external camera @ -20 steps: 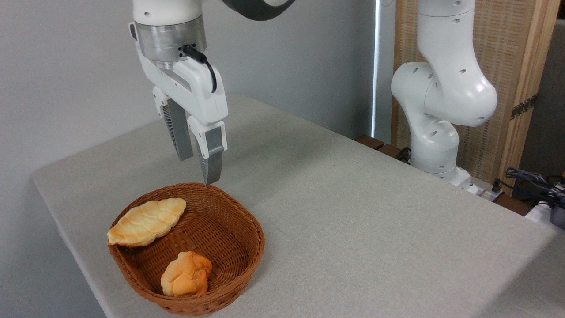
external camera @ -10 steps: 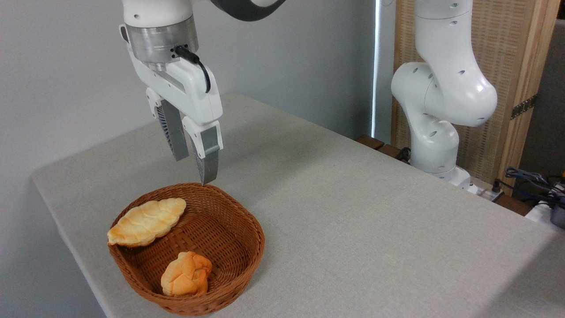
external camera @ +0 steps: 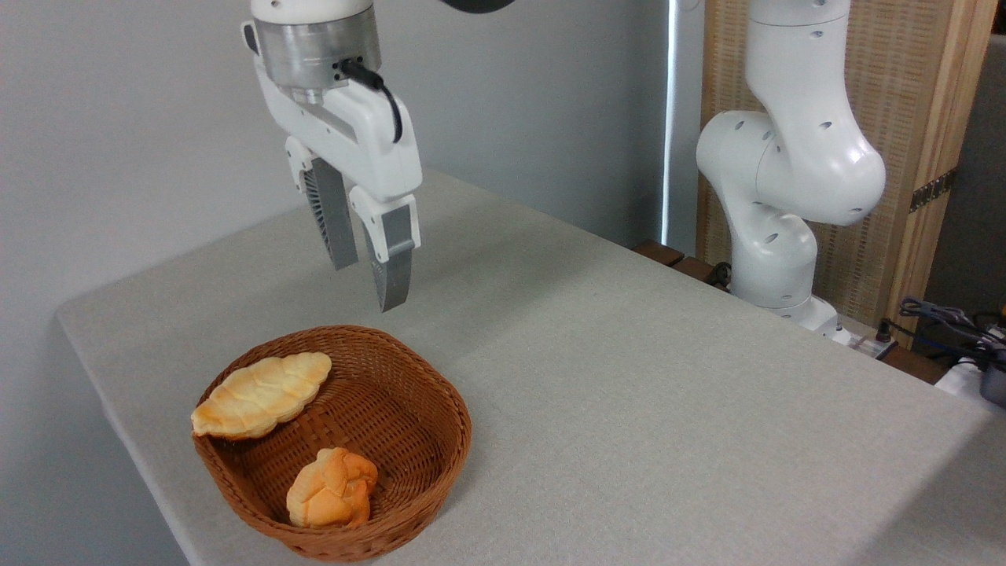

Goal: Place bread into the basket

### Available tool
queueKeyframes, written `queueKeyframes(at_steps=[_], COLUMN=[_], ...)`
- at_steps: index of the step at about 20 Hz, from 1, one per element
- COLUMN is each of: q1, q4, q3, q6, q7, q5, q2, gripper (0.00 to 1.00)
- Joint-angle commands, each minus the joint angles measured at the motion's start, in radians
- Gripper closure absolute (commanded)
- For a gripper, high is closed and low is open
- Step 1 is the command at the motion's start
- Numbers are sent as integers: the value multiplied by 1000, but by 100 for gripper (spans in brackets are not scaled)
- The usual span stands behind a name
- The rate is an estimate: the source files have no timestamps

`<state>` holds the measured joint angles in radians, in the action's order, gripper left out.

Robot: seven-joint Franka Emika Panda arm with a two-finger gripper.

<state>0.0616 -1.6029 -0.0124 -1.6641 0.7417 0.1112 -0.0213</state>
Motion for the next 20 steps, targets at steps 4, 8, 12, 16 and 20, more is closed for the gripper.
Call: queueKeyframes(at_steps=[4,8,12,16,20], q1=[0,3,3,3,3], q4=[-43,-42,-40,-38,-37], q3=[-3,-4,-1,-3,-3], q6=[-17,-14,39,58,67], q7=[8,7,10,5,-13], q5=[-45,-91,-90,-81,-79], q2=[47,49,50,50,50], gripper=[0,0,0,0,0])
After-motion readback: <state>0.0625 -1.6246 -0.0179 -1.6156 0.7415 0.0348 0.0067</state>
